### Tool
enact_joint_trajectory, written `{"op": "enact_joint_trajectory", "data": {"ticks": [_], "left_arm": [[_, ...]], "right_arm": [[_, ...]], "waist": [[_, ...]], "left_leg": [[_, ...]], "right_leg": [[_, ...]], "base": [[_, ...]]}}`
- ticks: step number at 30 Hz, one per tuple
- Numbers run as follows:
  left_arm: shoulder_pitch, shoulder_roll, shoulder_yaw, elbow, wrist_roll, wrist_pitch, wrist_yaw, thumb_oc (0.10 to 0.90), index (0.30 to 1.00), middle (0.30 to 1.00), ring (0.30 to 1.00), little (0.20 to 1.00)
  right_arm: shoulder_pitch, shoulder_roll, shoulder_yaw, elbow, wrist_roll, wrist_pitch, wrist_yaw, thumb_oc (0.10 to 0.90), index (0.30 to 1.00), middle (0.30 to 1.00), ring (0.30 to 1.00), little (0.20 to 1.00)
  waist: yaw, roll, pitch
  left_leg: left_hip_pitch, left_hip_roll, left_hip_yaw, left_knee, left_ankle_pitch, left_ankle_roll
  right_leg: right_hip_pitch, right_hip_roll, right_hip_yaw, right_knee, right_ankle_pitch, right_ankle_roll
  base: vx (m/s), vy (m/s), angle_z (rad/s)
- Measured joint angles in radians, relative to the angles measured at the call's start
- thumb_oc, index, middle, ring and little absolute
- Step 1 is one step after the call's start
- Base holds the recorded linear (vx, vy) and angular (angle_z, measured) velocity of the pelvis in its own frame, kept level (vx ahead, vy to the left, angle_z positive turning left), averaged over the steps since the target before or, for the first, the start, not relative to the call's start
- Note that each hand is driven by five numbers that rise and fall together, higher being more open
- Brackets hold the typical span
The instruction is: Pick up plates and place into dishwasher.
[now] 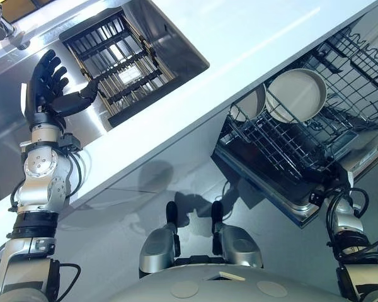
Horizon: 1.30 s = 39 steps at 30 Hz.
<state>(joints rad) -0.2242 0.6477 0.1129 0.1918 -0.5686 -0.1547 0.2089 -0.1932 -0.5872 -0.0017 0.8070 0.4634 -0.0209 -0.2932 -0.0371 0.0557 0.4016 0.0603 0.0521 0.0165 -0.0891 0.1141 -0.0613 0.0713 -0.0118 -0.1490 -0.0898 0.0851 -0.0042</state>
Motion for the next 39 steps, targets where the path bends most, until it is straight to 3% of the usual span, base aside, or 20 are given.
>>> {"op": "enact_joint_trajectory", "data": {"ticks": [6,9,14,17,21,22,30,32,36,39], "left_arm": [[-0.027,0.0,-0.012,0.019,0.001,-0.008,0.032,0.8,0.9,0.9,0.9,0.9],[-0.038,-0.002,-0.036,0.026,0.003,-0.026,0.05,0.8,0.9,0.9,0.9,0.9],[-0.081,-0.035,-0.039,0.032,0.005,-0.049,0.046,0.8,0.9,0.9,0.9,0.9],[-0.131,-0.051,-0.046,0.067,0.009,-0.054,0.029,0.8,0.9,0.9,0.9,0.9],[-0.166,-0.052,-0.063,0.123,0.008,-0.056,0.02,0.8,0.9,0.9,0.9,0.9],[-0.175,-0.06,-0.077,0.134,0.009,-0.056,0.011,0.8,0.9,0.9,0.9,0.9],[-0.185,-0.069,-0.059,0.149,0.009,-0.068,-0.017,0.8,0.9,0.9,0.9,0.9],[-0.183,-0.069,-0.059,0.148,0.009,-0.068,-0.021,0.8,0.9,0.9,0.9,0.9],[-0.178,-0.069,-0.056,0.147,0.009,-0.068,-0.02,0.8,0.9,0.9,0.9,0.9],[-0.179,-0.068,-0.054,0.146,0.009,-0.068,-0.018,0.8,0.9,0.9,0.9,0.9]], "right_arm": [[-0.088,0.014,0.095,-0.037,-0.125,-0.001,-0.161,0.8,0.9,0.9,0.9,0.9],[-0.135,0.022,0.127,-0.148,-0.233,-0.021,-0.224,0.8,0.9,0.9,0.9,0.9],[-0.267,0.018,0.177,-0.183,-0.236,-0.02,-0.164,0.8,0.9,0.9,0.9,0.9],[-0.34,0.002,0.179,-0.181,-0.189,0.0,-0.131,0.8,0.9,0.9,0.9,0.9],[-0.448,-0.034,0.265,-0.2,-0.191,-0.033,-0.092,0.8,0.9,0.9,0.9,0.9],[-0.468,-0.026,0.292,-0.2,-0.153,-0.002,-0.082,0.8,0.9,0.9,0.9,0.9],[-0.455,0.007,0.311,-0.2,-0.063,-0.002,-0.114,0.8,0.9,0.9,0.9,0.9],[-0.443,0.012,0.301,-0.208,0.016,-0.002,-0.113,0.8,0.9,0.9,0.9,0.9],[-0.393,0.093,0.235,-0.24,0.304,-0.006,-0.114,0.8,0.9,0.9,0.9,0.9],[-0.375,0.135,0.218,-0.27,0.38,-0.027,-0.125,0.8,0.9,0.9,0.9,0.9]], "waist": [[0.002,0.014,0.023],[0.005,0.039,0.041],[0.024,0.063,0.054],[0.052,0.063,0.054],[0.065,0.063,0.054],[0.075,0.061,0.054],[0.09,0.057,0.054],[0.089,0.056,0.054],[0.088,0.048,0.052],[0.087,0.04,0.05]], "left_leg": [[-0.004,-0.002,0.005,0.0,0.001,0.001],[-0.007,-0.004,0.004,0.0,0.002,0.002],[-0.021,-0.005,-0.025,0.0,0.014,0.009],[-0.028,-0.008,-0.03,0.017,0.013,0.007],[-0.021,-0.009,-0.048,0.032,0.013,0.007],[-0.01,-0.01,-0.052,0.033,0.013,0.008],[0.003,-0.015,-0.069,0.032,0.017,0.011],[0.008,-0.015,-0.07,0.03,0.017,0.011],[0.017,-0.015,-0.065,0.026,0.017,0.012],[0.02,-0.015,-0.062,0.024,0.018,0.013]], "right_leg": [[-0.005,-0.004,-0.004,0.0,0.003,0.001],[-0.007,-0.006,-0.008,0.0,0.003,0.001],[-0.007,-0.006,-0.035,0.0,0.008,-0.007],[0.002,-0.007,-0.054,0.0,0.007,-0.008],[0.028,-0.001,-0.081,0.0,0.006,-0.008],[0.045,-0.001,-0.084,0.0,-0.003,-0.009],[0.066,-0.002,-0.087,0.0,-0.01,-0.009],[0.071,-0.002,-0.086,0.0,-0.01,-0.009],[0.075,-0.003,-0.082,0.0,-0.01,-0.009],[0.075,-0.003,-0.078,0.0,-0.01,-0.008]], "base": [[0.02,0.086,-0.03],[0.07,0.087,0.02],[0.09,0.047,0.16],[0.12,0.013,0.18],[0.1,-0.004,0.25],[0.15,-0.009,0.27],[0.07,0.013,0.07],[0.02,0.012,0.01],[0.0,0.011,-0.02],[-0.03,0.017,-0.03]]}}
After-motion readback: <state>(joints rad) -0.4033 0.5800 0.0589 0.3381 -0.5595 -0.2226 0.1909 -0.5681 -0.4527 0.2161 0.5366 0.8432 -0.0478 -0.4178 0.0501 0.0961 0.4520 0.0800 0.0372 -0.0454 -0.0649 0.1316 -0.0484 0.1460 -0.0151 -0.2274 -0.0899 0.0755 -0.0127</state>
